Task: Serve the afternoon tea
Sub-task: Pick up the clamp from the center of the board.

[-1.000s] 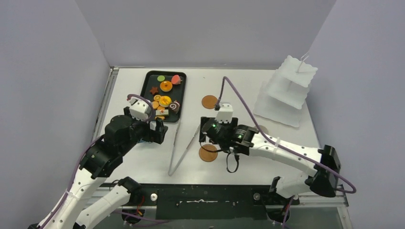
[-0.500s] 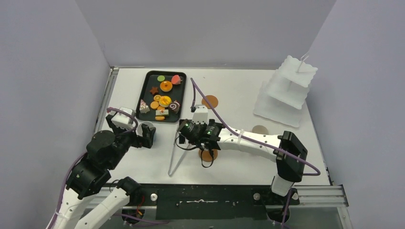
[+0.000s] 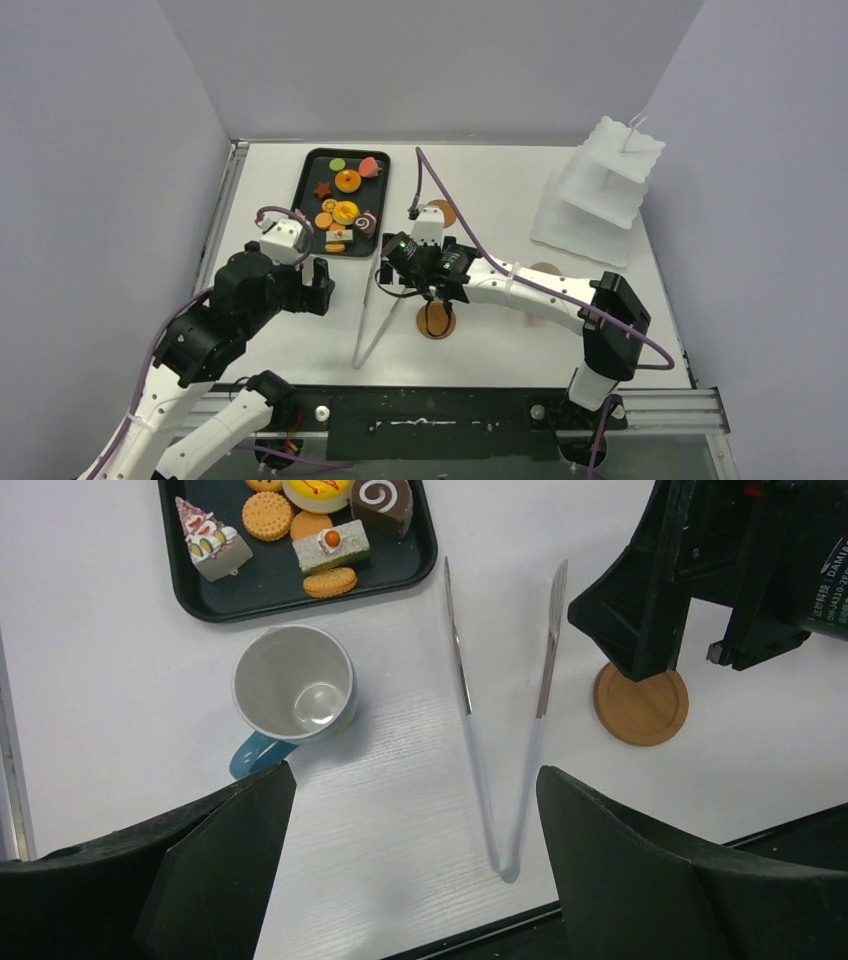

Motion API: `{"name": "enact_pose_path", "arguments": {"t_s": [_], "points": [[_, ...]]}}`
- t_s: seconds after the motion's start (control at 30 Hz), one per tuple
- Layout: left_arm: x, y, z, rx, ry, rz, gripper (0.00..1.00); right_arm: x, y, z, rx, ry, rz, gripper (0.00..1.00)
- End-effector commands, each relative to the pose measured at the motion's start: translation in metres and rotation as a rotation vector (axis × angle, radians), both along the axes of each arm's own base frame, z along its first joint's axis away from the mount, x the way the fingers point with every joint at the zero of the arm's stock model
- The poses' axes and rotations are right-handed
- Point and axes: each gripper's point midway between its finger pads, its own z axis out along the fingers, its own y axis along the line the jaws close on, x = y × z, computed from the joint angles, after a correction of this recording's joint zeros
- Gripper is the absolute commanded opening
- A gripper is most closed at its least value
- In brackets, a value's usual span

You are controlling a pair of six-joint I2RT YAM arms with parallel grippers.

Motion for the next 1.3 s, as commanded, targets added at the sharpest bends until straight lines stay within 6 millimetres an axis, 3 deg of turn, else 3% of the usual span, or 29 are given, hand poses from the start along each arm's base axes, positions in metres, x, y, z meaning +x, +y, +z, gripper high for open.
{"name": "enact_pose_path", "arguments": {"t_s": [0.0, 0.1, 0.23, 0.37, 0.7, 0.9, 1.27], "points": [[-0.003, -0.006, 0.020, -0.054, -0.004, -0.012, 0.90, 0.015, 0.004, 0.011, 0.081, -0.029, -0.092, 0.98], [-0.005, -0.002, 0.033, -0.081, -0.084, -0.015, 0.90, 0.011, 0.009, 0.001, 0.098, 0.014, -0.181, 0.98], [-0.010, 0.016, 0.044, -0.092, -0.174, 0.041, 0.90, -0.002, 0.036, -0.018, 0.141, 0.071, -0.177, 1.00], [-0.011, 0.029, 0.040, -0.067, -0.227, 0.076, 0.90, -0.009, 0.056, -0.029, 0.131, 0.073, -0.182, 1.00], [-0.015, 0.050, 0.033, -0.060, -0.315, 0.149, 0.90, -0.015, 0.078, -0.061, 0.020, 0.095, -0.180, 0.98], [-0.020, 0.058, 0.037, -0.067, -0.354, 0.167, 0.91, -0.012, 0.080, -0.079, -0.063, 0.103, -0.172, 0.97], [-0.019, 0.057, 0.034, -0.056, -0.351, 0.159, 0.91, 0.001, 0.052, -0.079, -0.225, 0.033, -0.193, 0.96]]}}
